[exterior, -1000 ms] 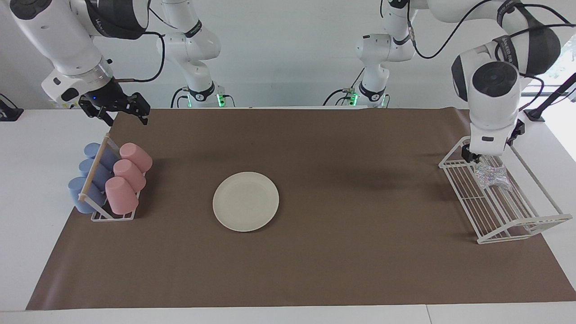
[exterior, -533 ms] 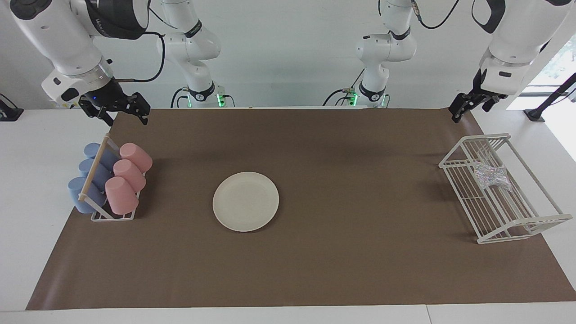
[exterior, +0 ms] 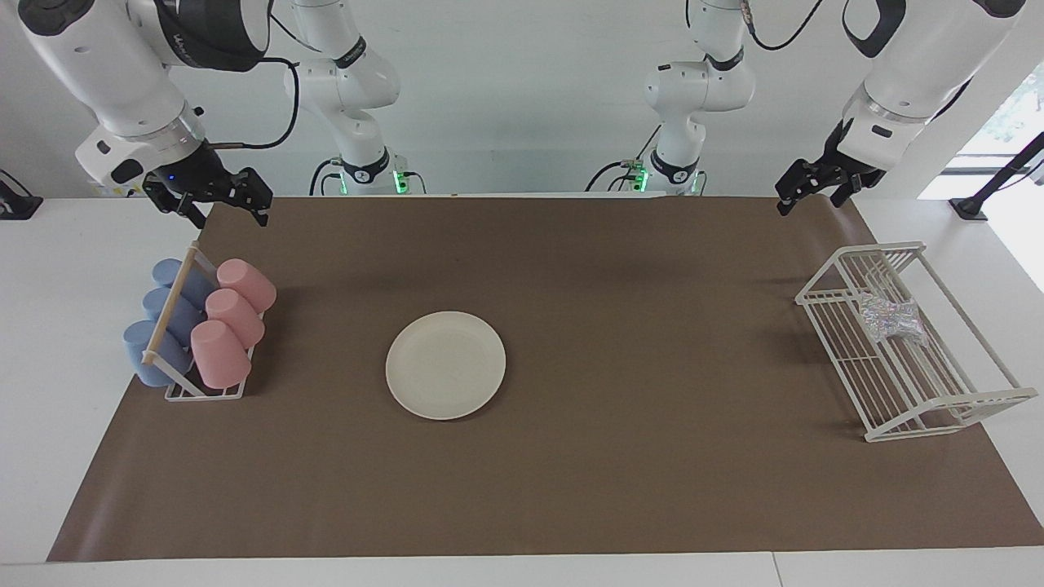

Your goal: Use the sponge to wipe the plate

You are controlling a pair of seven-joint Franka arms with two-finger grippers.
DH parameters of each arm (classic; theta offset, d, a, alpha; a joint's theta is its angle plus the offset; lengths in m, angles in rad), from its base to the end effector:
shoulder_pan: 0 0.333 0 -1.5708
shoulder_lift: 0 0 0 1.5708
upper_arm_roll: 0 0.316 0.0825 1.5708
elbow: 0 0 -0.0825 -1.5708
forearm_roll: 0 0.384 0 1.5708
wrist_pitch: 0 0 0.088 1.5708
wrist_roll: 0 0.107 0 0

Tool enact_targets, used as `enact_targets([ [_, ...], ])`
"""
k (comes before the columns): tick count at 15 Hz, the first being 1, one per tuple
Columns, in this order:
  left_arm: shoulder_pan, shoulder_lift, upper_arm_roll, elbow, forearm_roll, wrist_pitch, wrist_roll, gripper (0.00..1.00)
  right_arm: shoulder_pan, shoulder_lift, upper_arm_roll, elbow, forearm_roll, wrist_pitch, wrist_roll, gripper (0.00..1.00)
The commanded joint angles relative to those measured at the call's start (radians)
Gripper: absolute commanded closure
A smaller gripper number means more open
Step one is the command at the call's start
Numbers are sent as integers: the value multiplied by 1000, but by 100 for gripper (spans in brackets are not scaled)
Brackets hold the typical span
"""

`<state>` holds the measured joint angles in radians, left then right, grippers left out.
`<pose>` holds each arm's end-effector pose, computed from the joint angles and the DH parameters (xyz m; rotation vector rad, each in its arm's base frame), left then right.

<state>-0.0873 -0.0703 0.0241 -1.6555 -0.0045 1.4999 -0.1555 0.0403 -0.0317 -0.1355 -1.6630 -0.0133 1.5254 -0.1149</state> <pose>0.5228 -0.0331 0.6169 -3.1322 -0.1443 0.1341 0.5343 -0.0536 0.5947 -3.1348 -0.0315 0.1672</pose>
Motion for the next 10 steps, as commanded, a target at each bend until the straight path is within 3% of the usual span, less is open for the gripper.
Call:
enact_targets([
  [1, -11, 27, 5, 25, -29, 22, -19, 0, 3, -27, -4, -26, 12, -7, -25, 0],
  [10, 1, 26, -4, 28, -42, 23, -4, 0, 3, -27, -4, -26, 12, -5, -25, 0],
])
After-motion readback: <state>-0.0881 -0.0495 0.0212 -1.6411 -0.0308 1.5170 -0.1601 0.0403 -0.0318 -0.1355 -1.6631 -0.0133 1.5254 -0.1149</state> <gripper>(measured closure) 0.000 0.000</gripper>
